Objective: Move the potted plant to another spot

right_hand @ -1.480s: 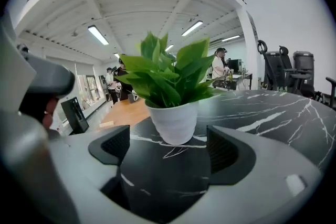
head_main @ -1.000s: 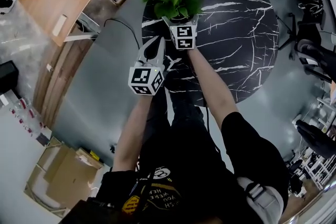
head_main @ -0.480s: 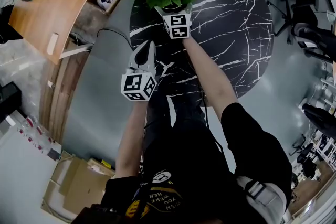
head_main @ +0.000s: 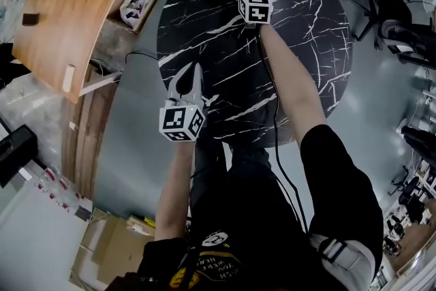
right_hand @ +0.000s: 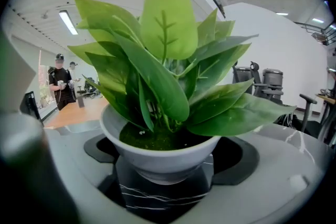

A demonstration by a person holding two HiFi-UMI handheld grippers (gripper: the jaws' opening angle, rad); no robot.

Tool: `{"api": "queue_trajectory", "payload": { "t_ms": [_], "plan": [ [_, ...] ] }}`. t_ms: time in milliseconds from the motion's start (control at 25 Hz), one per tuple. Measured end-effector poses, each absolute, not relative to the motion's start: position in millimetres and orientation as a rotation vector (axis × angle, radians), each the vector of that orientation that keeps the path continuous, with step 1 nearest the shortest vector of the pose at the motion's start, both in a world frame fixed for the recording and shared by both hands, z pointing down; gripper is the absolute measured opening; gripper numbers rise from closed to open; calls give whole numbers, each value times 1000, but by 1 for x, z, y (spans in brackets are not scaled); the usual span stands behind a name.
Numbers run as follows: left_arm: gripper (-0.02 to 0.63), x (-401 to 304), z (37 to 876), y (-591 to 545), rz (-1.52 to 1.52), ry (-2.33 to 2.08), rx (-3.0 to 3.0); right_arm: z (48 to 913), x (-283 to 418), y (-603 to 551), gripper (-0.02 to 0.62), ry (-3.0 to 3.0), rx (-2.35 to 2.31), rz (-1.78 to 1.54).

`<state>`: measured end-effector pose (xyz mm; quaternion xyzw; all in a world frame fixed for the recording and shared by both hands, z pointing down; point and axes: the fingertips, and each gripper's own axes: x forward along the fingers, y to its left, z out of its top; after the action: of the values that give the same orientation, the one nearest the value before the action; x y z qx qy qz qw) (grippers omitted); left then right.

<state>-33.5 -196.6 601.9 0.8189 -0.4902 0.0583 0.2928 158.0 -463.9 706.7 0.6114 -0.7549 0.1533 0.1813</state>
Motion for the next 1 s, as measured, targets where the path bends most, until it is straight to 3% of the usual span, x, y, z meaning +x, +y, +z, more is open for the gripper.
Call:
{"api": "queue_trajectory", "payload": {
  "t_ms": [600, 1000],
  "plan": [
    [3, 46, 603, -188, 217, -1106, 2288, 707, 453, -342, 517, -1660, 2206, 603],
    [3, 111, 589, -142, 251, -874, 2402, 709, 538, -144, 517, -1398, 2402, 688]
  ]
}}
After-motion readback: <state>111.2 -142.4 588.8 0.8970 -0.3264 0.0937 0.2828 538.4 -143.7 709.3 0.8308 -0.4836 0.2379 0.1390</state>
